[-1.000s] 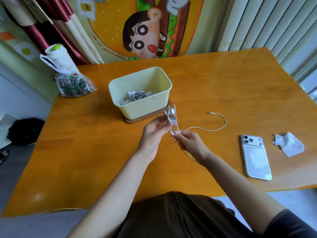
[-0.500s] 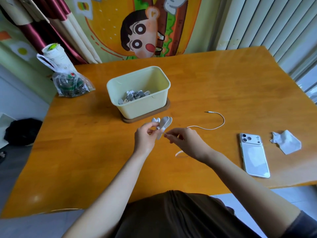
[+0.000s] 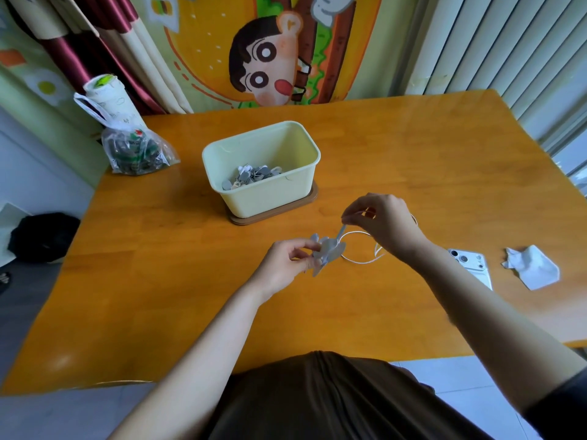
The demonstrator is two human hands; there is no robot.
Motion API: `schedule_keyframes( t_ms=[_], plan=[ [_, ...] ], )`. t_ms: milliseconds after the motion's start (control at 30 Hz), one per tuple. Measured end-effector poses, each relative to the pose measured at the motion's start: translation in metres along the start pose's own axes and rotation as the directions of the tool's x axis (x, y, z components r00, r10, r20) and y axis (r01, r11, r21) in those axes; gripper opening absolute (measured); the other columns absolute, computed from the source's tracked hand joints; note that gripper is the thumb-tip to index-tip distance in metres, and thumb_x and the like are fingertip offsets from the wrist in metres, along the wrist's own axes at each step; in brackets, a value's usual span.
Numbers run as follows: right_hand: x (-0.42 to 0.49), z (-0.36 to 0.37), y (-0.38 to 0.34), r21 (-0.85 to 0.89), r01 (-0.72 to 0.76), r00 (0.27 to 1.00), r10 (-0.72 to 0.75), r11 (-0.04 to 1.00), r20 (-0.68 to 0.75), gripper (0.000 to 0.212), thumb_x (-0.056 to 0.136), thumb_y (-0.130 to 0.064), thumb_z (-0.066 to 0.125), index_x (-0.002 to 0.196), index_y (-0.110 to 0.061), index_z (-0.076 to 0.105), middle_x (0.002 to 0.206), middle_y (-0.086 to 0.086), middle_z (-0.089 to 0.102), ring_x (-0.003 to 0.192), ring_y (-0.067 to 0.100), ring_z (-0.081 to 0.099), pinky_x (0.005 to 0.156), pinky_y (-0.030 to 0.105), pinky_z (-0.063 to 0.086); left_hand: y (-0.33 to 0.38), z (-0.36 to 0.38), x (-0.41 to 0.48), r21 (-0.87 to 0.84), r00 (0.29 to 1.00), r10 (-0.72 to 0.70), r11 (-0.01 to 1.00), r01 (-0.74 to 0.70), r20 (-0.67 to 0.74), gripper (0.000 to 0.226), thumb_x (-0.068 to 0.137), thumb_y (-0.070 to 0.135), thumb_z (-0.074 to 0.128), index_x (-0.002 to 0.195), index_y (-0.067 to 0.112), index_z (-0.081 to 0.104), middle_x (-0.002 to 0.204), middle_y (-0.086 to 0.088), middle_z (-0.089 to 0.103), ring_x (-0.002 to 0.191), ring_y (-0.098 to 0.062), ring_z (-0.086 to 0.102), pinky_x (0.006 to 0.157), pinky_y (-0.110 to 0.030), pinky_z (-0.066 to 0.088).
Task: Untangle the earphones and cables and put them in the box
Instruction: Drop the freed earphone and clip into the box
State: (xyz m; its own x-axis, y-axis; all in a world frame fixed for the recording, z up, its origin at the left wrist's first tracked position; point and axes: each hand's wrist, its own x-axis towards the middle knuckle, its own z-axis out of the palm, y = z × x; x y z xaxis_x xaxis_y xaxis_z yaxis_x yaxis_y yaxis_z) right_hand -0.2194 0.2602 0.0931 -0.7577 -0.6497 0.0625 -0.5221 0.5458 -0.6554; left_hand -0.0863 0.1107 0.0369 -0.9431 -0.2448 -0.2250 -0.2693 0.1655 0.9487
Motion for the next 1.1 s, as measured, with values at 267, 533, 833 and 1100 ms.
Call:
schedule_keyframes(
  t_ms=[267, 533, 833, 1100],
  plan=[
    [-0.004, 0.02, 0.015, 0.27, -0.116, 0.992, 0.122, 0.956, -0.008, 0.007, 0.082, -0.018, 0.071, 0.076, -0.02, 0.068, 0.076, -0.005, 0.067, 0.07, 0.006, 0.058, 0.067, 0.019, 0.043, 0.018, 0.002, -0.001, -0.425, 0.999, 0.046, 0.904, -0.04, 0.003, 0.021, 0.085, 0.0, 0.06, 0.099, 0.015, 0.065, 0.081, 0.008, 0.073, 0.08, -0.006, 0.066, 0.076, -0.02, 0.05],
    [-0.019, 0.049, -0.003, 0.533, -0.234, 0.97, 0.235, 0.813, 0.066, 0.014, 0.09, -0.016, 0.062, 0.077, -0.012, 0.067, 0.048, -0.016, 0.049, 0.042, -0.001, 0.036, 0.045, 0.012, 0.027, 0.025, 0.007, 0.005, -0.781, 0.997, -0.022, 0.623, -0.043, -0.072, 0.029, 0.077, 0.015, 0.059, 0.106, 0.015, 0.062, 0.103, 0.004, 0.07, 0.097, -0.013, 0.066, 0.079, -0.028, 0.056],
    [-0.026, 0.067, -0.006, 0.543, -0.281, 0.956, 0.281, 0.791, 0.085, 0.02, 0.09, -0.017, 0.061, 0.07, -0.016, 0.063, 0.038, -0.018, 0.045, 0.037, 0.002, 0.034, 0.042, 0.012, 0.024, 0.021, 0.012, 0.01, -0.808, 0.956, -0.222, 0.589, -0.025, -0.191, 0.019, 0.088, 0.022, 0.057, 0.106, 0.023, 0.065, 0.1, 0.002, 0.068, 0.099, -0.016, 0.064, 0.078, -0.028, 0.053],
    [-0.035, 0.075, -0.01, 0.321, -0.21, 0.977, 0.188, 0.923, 0.1, 0.015, 0.09, -0.026, 0.063, 0.089, -0.014, 0.072, 0.063, -0.016, 0.055, 0.047, -0.005, 0.047, 0.048, 0.01, 0.034, 0.008, 0.015, 0.013, -0.492, 0.857, -0.22, 0.87, -0.044, -0.466, 0.017, 0.088, 0.01, 0.066, 0.098, 0.023, 0.071, 0.088, 0.007, 0.073, 0.088, -0.015, 0.066, 0.077, -0.029, 0.055]
  ],
)
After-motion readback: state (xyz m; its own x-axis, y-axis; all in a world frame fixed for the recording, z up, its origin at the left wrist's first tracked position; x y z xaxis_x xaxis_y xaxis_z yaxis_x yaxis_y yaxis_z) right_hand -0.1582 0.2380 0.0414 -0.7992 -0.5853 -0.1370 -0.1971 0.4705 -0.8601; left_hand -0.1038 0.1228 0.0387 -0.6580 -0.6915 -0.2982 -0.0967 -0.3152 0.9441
